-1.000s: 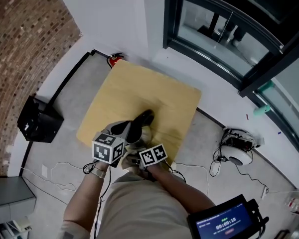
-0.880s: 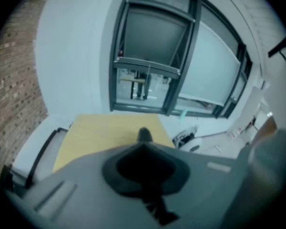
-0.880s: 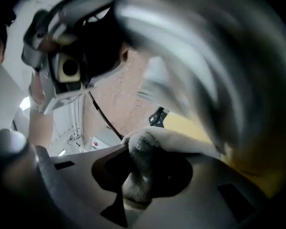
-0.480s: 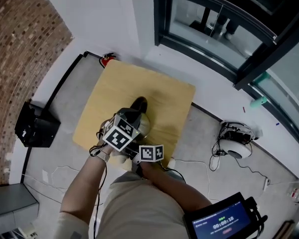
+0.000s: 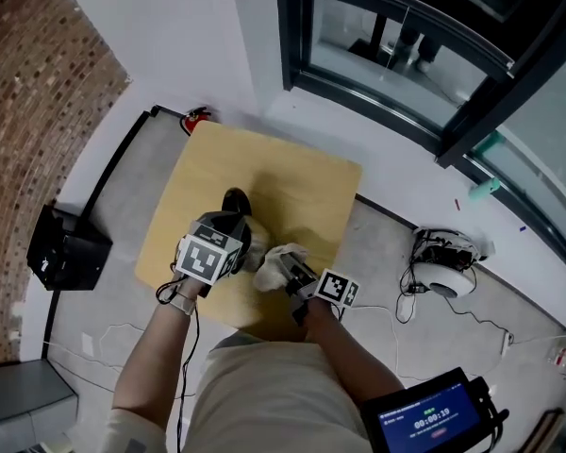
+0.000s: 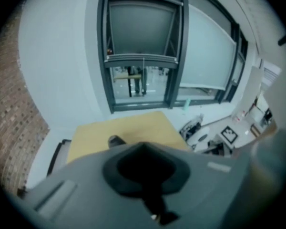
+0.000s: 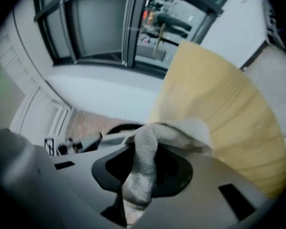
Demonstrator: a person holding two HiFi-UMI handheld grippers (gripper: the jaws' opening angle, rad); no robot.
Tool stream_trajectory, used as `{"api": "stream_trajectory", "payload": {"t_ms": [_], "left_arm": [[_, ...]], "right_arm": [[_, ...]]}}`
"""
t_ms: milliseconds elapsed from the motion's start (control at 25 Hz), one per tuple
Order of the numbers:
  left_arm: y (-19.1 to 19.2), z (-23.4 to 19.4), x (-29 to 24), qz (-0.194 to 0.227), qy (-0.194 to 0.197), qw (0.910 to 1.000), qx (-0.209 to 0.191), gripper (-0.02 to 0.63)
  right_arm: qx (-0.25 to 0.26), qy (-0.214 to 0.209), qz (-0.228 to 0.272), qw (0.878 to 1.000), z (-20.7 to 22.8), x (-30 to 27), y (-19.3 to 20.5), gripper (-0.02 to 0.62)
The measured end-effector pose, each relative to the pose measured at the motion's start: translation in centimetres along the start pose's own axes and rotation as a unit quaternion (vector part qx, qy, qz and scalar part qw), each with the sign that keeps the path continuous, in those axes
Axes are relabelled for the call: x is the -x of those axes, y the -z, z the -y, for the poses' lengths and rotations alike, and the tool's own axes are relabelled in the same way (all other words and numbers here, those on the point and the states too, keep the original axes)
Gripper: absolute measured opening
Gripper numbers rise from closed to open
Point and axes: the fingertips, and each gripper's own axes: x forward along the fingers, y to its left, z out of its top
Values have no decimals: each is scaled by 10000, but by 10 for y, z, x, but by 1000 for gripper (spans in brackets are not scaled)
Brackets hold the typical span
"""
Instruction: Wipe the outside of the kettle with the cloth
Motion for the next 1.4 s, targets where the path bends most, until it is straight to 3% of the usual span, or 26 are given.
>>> {"api": "stream_trajectory", "payload": {"t_ms": [80, 160, 200, 280, 360, 440, 480, 600, 640, 680, 720, 800, 840, 880, 920, 1000, 1040, 1120, 1200, 1240, 1320, 1400], "left_arm": [[3, 2, 2, 199, 74, 9998, 52, -5], [3, 2, 3, 390, 17, 9992, -24, -2], [3, 3, 3, 427, -14, 9991, -61, -2], [2, 5, 2, 450, -41, 9989, -112, -2], [1, 6, 2, 453, -29, 9989, -121, -3], [3, 7, 5, 460, 24, 9989, -80, -3], [4, 8, 7, 473, 44, 9988, -62, -2], [4, 11, 12, 539, 1, 9985, -140, -2], [4, 12, 13, 553, -33, 9983, -186, -2], [3, 13, 15, 560, -61, 9982, -219, -3], [3, 14, 15, 562, -77, 9981, -232, -3], [0, 13, 13, 552, -55, 9983, -198, -3], [-1, 12, 11, 549, -21, 9984, -165, -2], [-2, 12, 9, 557, 9, 9983, -144, -2], [-4, 12, 8, 575, 22, 9982, -157, -3], [-6, 11, 6, 607, 6, 9979, -232, -3], [-5, 11, 7, 615, -9, 9978, -251, -3], [-4, 10, 9, 625, -33, 9977, -253, -3], [-4, 9, 10, 607, -36, 9979, -237, -3], [-4, 9, 10, 600, -29, 9979, -229, -3], [-2, 9, 10, 614, -2, 9978, -240, -3], [2, 8, 13, 631, 26, 9976, -271, -3]], "right_arm": [[139, -394, 356, 9985, -31, 4, -27, 100], [858, -946, 298, 9914, -83, -7, -28, 100], [1163, -1032, 251, 9875, -97, -17, -24, 100], [1218, -531, 229, 9909, -78, -34, -21, 100], [465, 462, 107, 9978, -9, -45, -24, 100], [-78, 967, -420, 9944, 33, -52, -22, 100], [78, 823, -658, 9944, 21, -55, -23, 100], [1311, -597, -806, 9863, -90, -63, -30, 100], [1527, -826, -755, 9819, -110, -64, -30, 100], [1552, -722, -696, 9828, -105, -64, -30, 100], [1354, -321, -661, 9881, -75, -64, -31, 100], [397, 736, -770, 9935, 9, -60, -29, 100], [-50, 940, -811, 9922, 27, -56, -26, 100], [-199, 764, -753, 9940, 13, -50, -25, 100], [-3, 309, -636, 9975, -24, -46, -26, 100], [895, -515, -531, 9932, -99, -42, -23, 100], [1276, -545, -550, 9888, -107, -41, -19, 100], [1311, 49, -645, 9893, -60, -41, -16, 100], [590, 736, -974, 9908, 5, -36, -6, 100], [324, 835, -1207, 9886, 17, -30, 5, 100], [434, 412, -1814, 9816, -9, -18, 38, 100], [771, -442, -2676, 9594, -61, -9, 91, 100]]}}
